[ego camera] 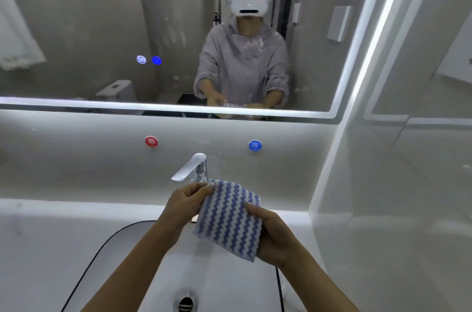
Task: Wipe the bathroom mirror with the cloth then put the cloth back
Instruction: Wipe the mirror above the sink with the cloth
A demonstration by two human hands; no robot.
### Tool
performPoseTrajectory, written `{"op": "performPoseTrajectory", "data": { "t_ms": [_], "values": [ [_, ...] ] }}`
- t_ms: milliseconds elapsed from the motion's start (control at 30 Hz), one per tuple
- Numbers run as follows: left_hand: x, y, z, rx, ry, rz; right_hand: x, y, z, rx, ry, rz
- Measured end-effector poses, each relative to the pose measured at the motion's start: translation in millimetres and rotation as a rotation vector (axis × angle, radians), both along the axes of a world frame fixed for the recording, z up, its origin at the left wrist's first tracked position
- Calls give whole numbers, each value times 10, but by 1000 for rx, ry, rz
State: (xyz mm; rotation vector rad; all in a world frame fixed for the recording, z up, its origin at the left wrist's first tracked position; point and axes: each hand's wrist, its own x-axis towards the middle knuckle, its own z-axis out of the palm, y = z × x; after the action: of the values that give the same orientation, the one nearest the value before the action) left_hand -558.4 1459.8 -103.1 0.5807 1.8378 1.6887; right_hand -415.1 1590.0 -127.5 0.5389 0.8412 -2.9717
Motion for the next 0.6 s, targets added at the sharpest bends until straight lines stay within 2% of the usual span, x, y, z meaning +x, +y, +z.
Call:
{"op": "performPoseTrajectory", "data": {
  "t_ms": [100,200,267,467,600],
  "values": [
    [-87,-206,34,-16,79,83,-93,-148,86,-109,45,34],
    [-224,-400,85,-232,465,307,-160,-273,173,-145,33,20],
    [-322,-539,164,-336,679,382,-213,-353,237,-136,43,-2],
    [-601,-1002,316,-514,1009,325,-392,-639,435,-188,197,-36],
    [-747,-1353,330,-587,1198,217,-542,-914,514,-180,212,-105]
  ]
}}
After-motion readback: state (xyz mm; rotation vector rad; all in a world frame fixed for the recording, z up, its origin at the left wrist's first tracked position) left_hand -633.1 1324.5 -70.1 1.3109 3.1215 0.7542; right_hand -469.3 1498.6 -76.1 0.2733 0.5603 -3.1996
